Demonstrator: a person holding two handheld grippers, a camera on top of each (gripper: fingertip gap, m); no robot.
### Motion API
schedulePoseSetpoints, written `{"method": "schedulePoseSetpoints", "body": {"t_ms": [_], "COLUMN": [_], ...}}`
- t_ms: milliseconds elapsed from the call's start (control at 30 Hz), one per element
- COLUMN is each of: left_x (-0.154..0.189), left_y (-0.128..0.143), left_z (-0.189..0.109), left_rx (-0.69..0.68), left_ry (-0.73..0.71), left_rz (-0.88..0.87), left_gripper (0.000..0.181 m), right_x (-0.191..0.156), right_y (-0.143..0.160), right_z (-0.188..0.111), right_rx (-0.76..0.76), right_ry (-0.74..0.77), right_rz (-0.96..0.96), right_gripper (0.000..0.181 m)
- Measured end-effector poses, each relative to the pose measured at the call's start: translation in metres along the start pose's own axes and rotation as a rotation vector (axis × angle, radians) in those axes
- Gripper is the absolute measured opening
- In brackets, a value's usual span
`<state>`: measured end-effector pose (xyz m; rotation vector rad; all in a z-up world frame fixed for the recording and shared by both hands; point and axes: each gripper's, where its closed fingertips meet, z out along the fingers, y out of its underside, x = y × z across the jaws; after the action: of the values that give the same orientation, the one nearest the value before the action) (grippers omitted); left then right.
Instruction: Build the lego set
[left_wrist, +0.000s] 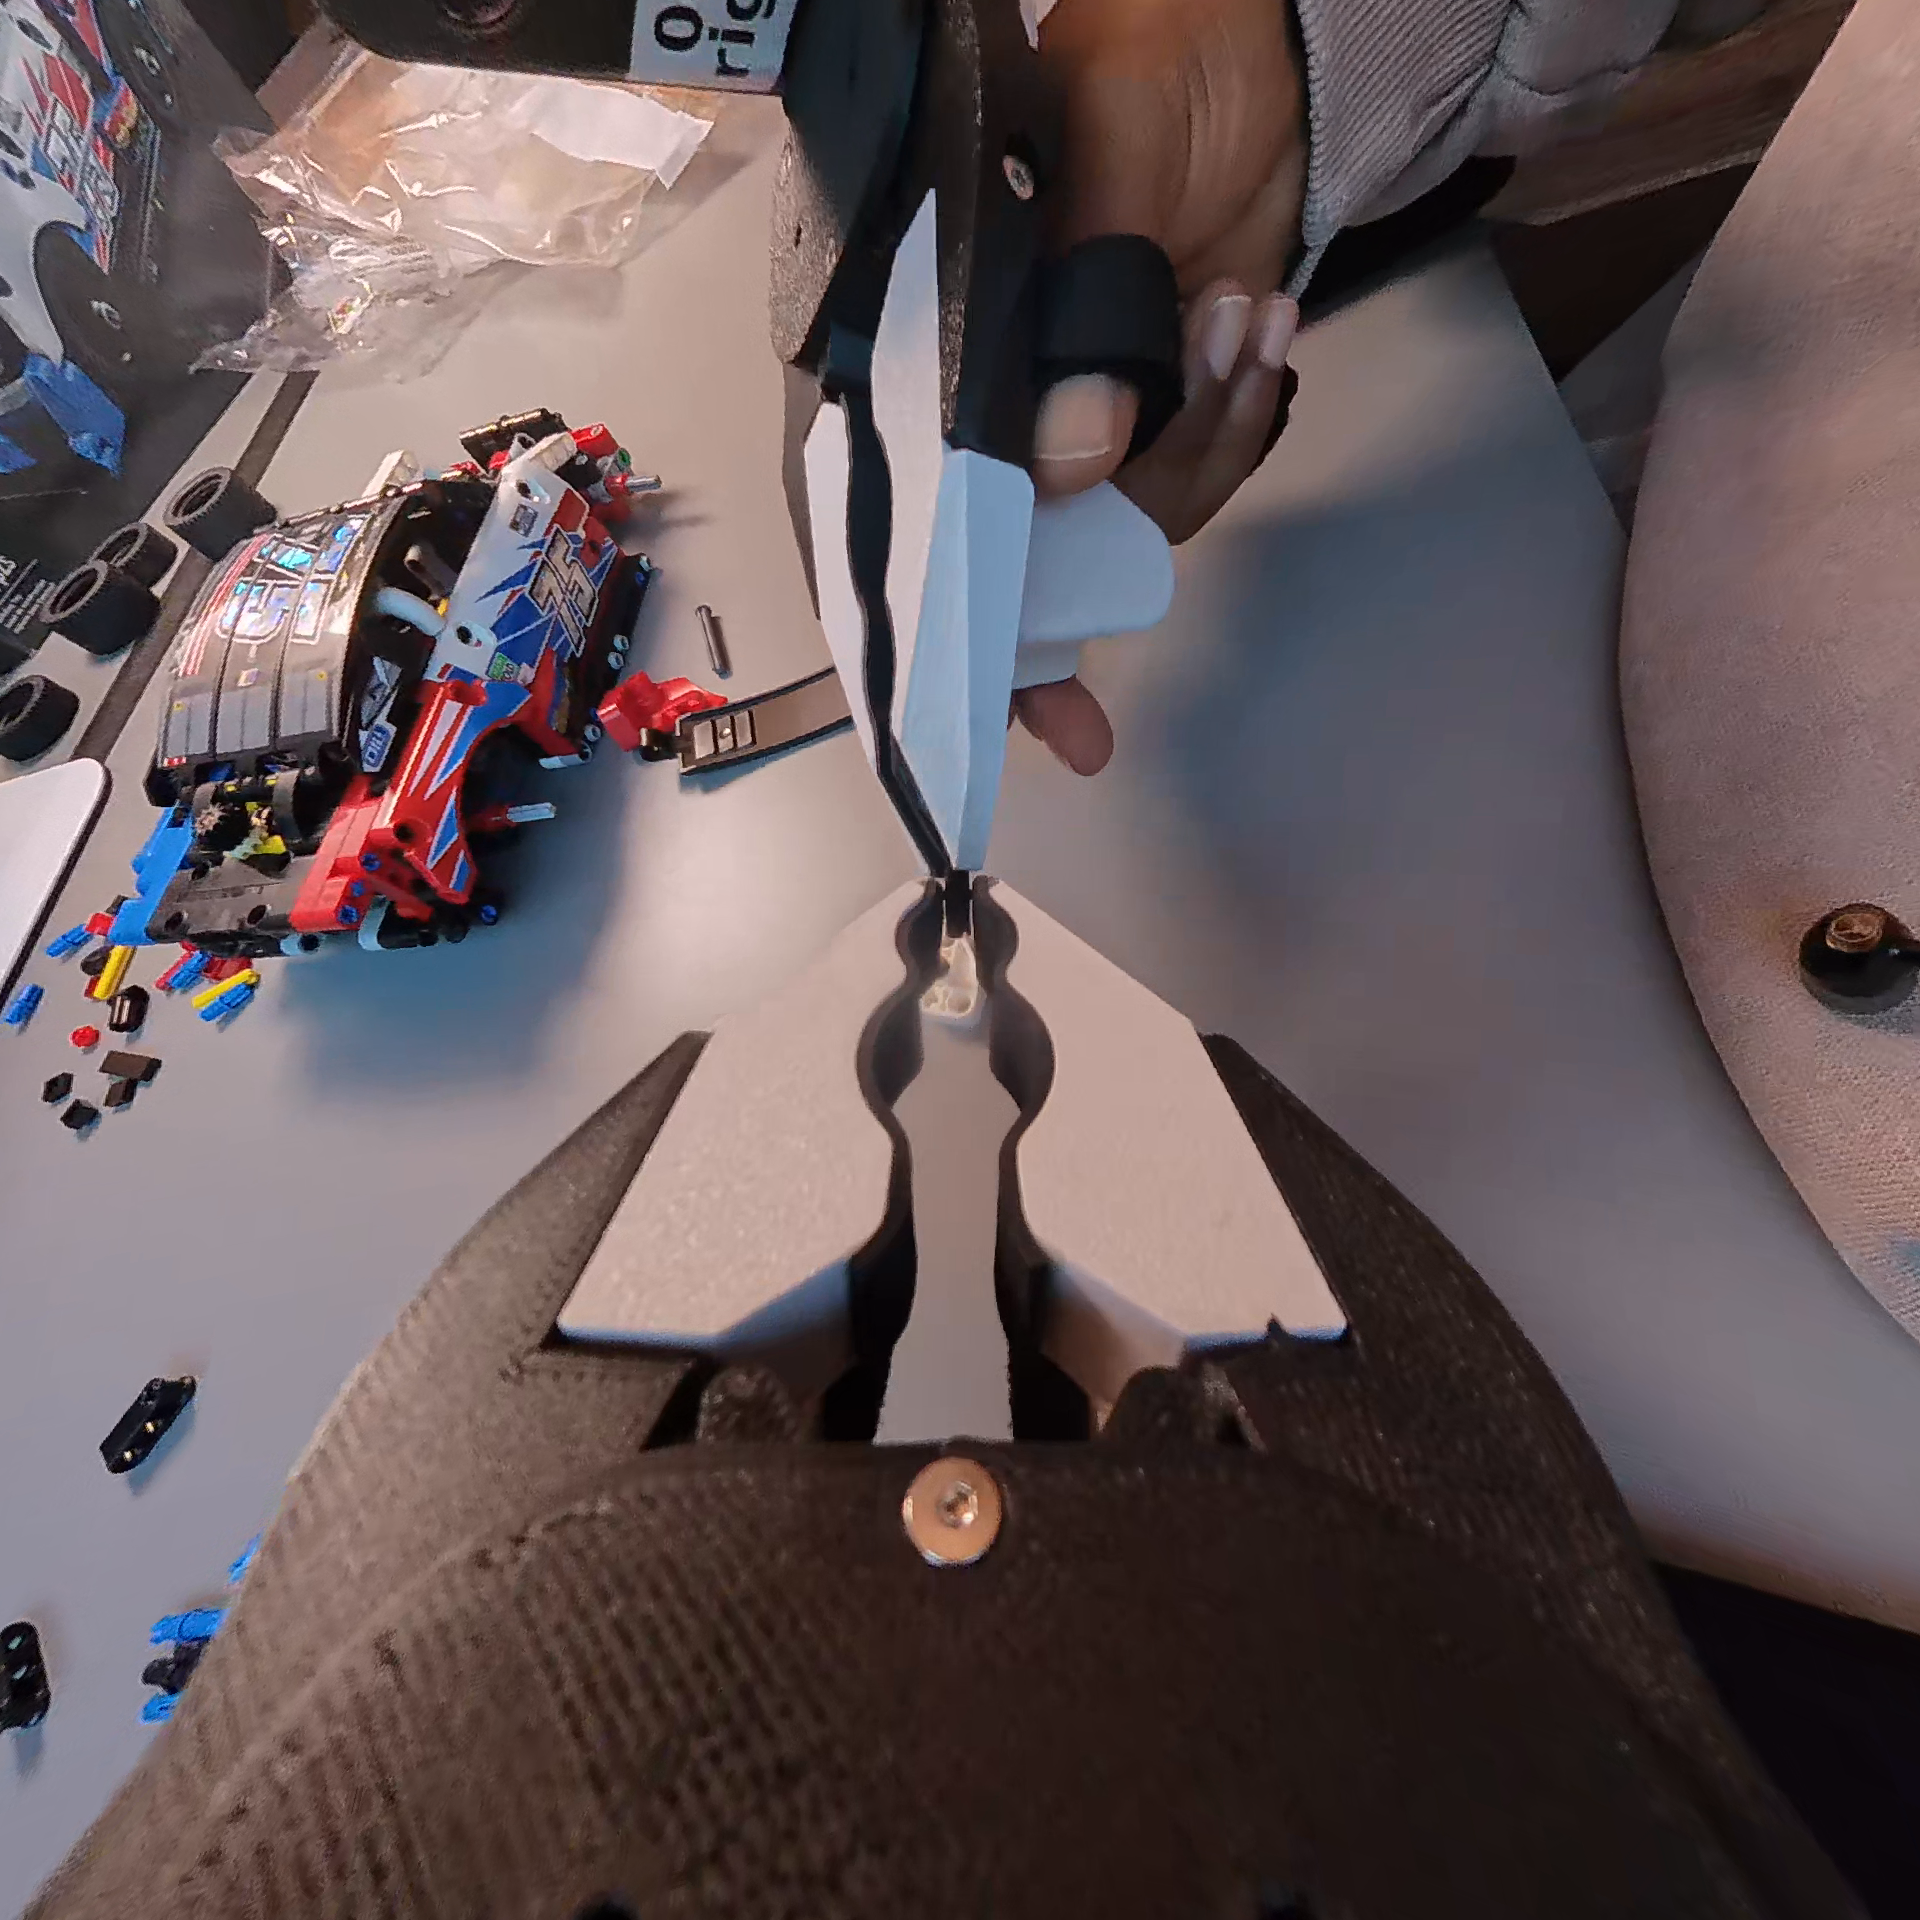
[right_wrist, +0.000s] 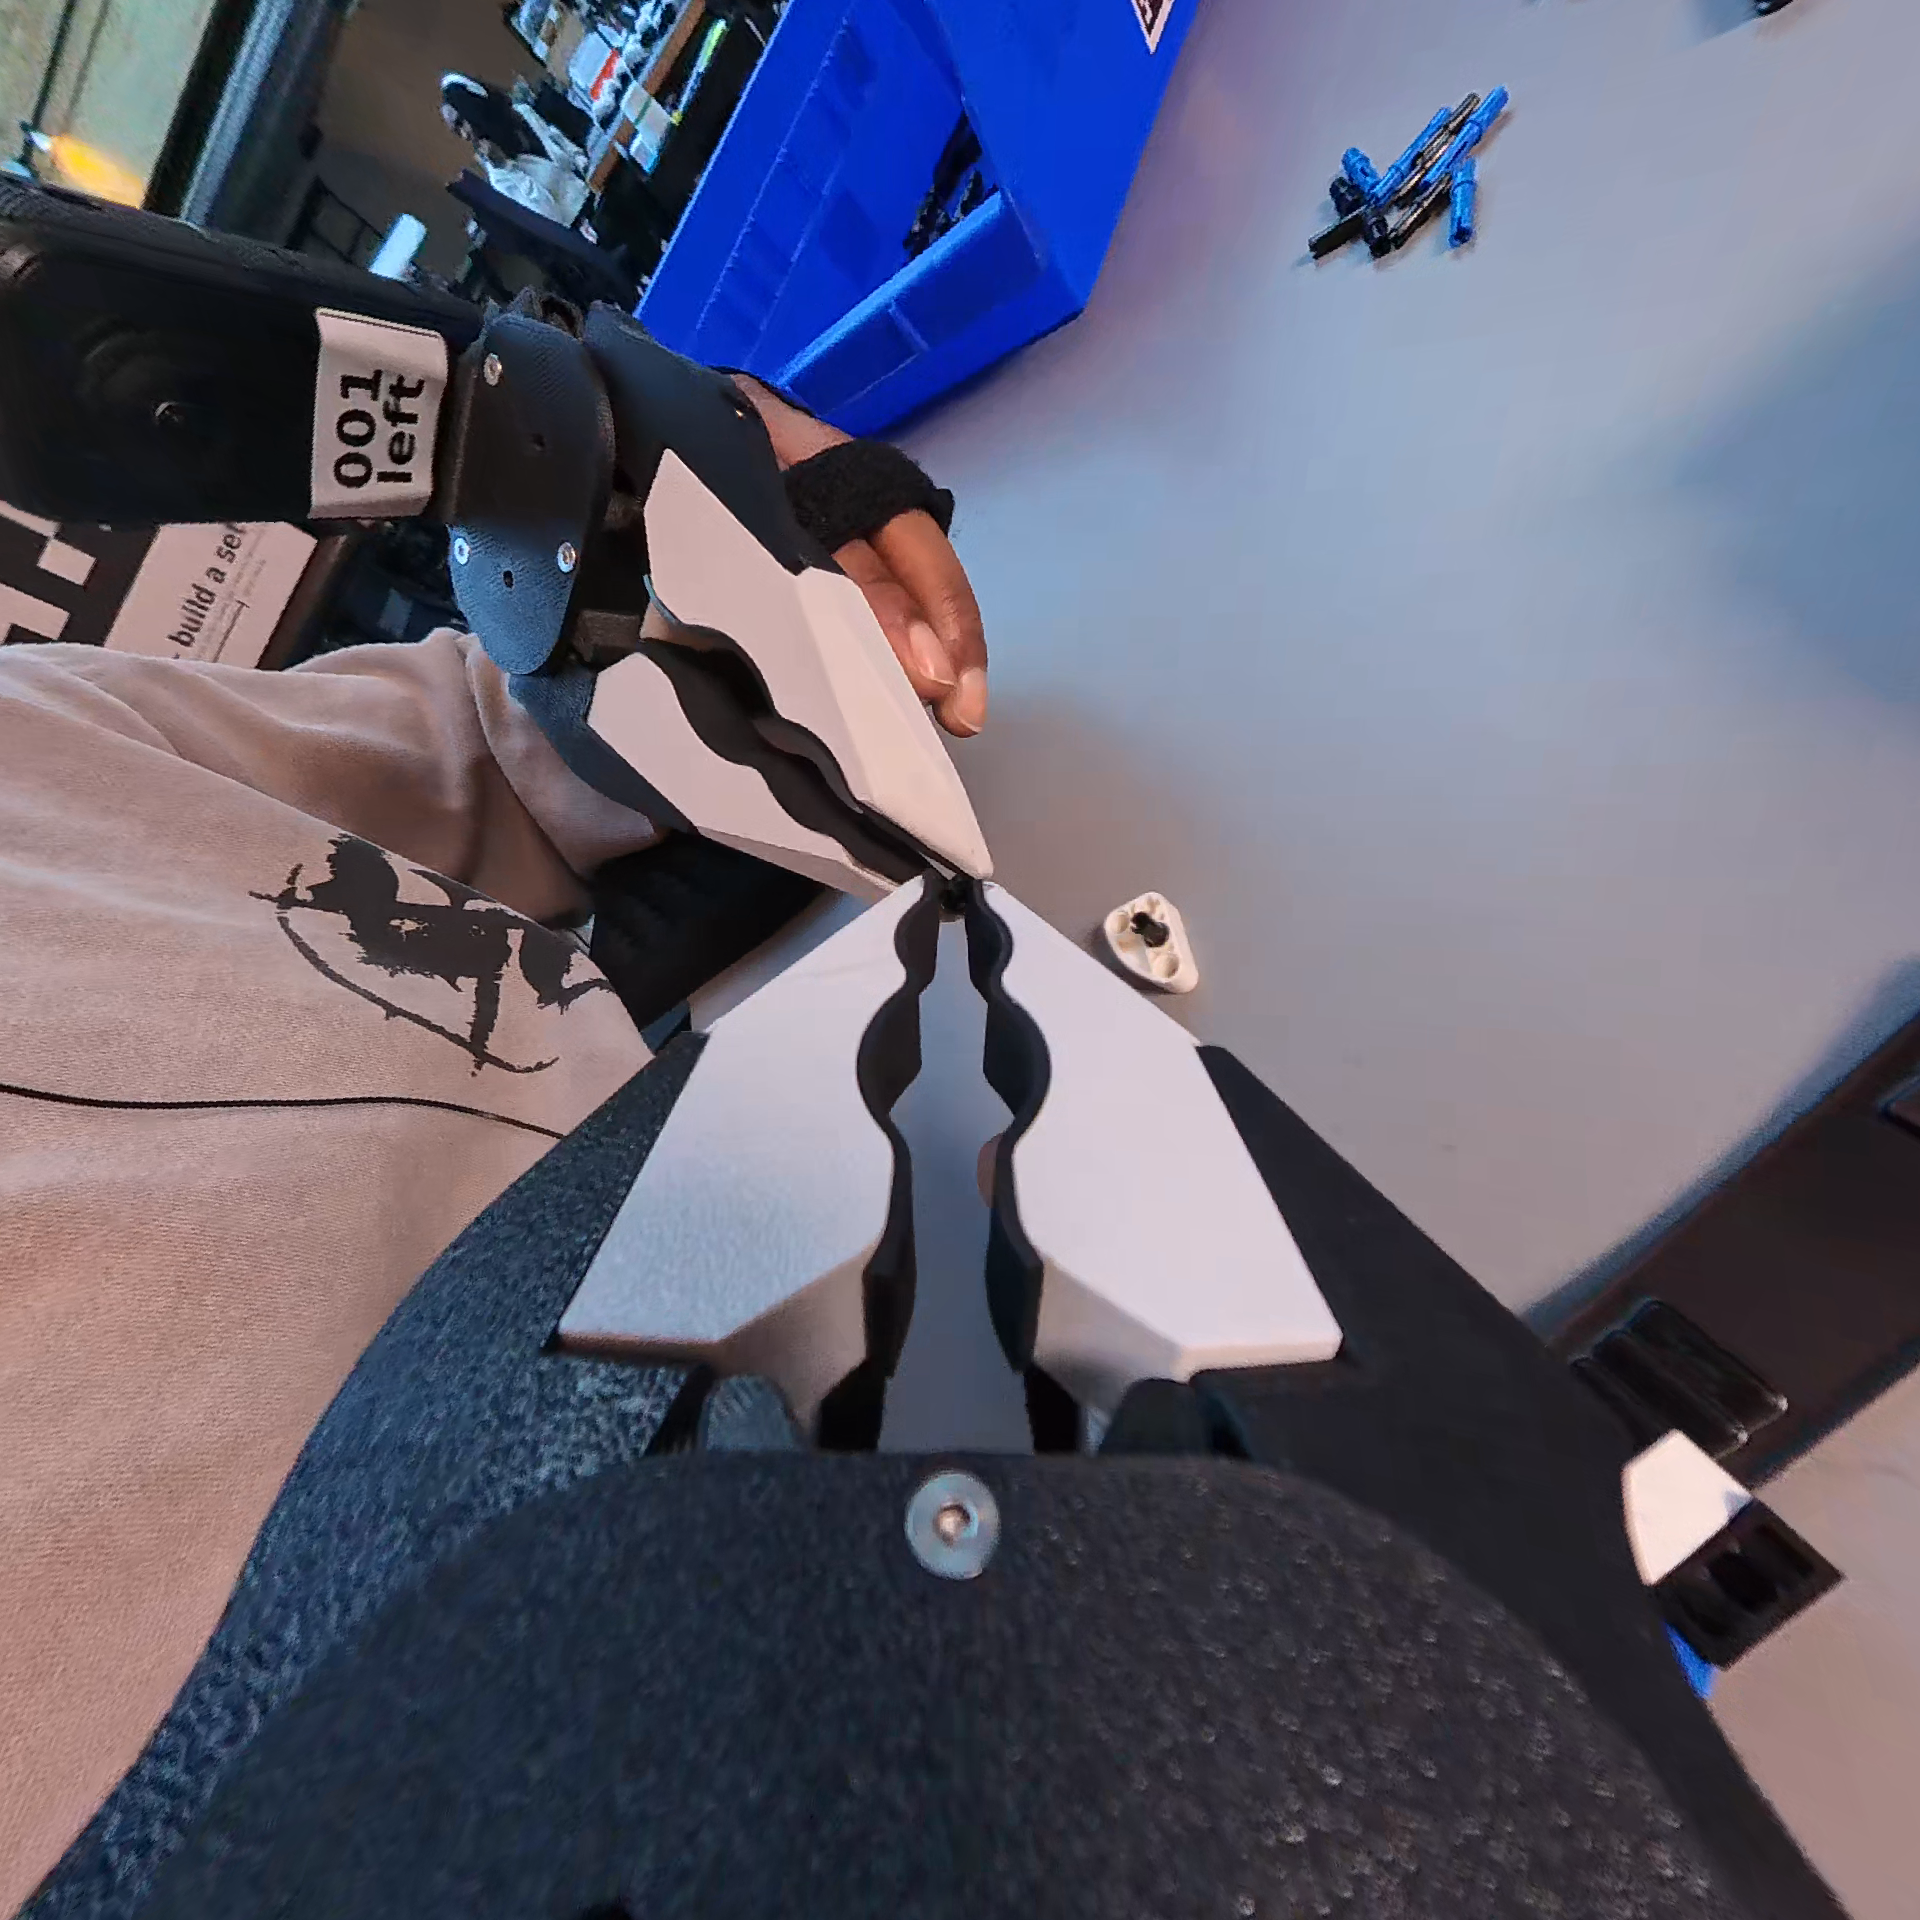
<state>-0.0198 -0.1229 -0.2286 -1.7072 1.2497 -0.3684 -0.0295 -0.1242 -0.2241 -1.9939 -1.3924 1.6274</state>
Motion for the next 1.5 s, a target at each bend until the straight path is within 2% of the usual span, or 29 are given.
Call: {"method": "schedulePoseSetpoints", "body": {"t_ms": [33, 233, 433, 933, 1067, 1400, 1500], "left_x": [0.0, -0.004, 0.001, 0.007, 0.007, 0.011, 0.013], "left_y": [-0.003, -0.012, -0.014, -0.011, -0.011, -0.008, -0.008], "left_z": [-0.001, -0.008, -0.005, -0.003, -0.004, -0.002, -0.001], "left_rx": [0.02, 0.114, 0.124, 0.108, 0.11, 0.103, 0.1], "left_ry": [0.005, 0.042, 0.068, 0.128, 0.133, 0.162, 0.161], "left_rz": [-0.011, -0.109, -0.108, -0.155, -0.166, -0.185, -0.177], "left_gripper": [0.003, 0.013, 0.002, 0.0, 0.0, 0.0, 0.0], "right_x": [-0.002, -0.013, -0.016, -0.016, -0.014, -0.014, -0.016], "right_y": [-0.001, -0.009, -0.008, 0.001, 0.001, -0.001, 0.003], "right_z": [-0.002, -0.015, -0.016, -0.01, -0.009, -0.009, -0.008], "right_rx": [0.009, 0.065, 0.074, 0.011, 0.014, 0.017, -0.024], "right_ry": [-0.017, -0.078, -0.078, 0.096, 0.146, 0.181, 0.155], "right_rz": [-0.004, -0.106, -0.139, -0.573, -0.664, -0.727, -0.732], "right_gripper": [0.002, 0.001, 0.001, 0.006, 0.002, 0.002, 0.002]}}
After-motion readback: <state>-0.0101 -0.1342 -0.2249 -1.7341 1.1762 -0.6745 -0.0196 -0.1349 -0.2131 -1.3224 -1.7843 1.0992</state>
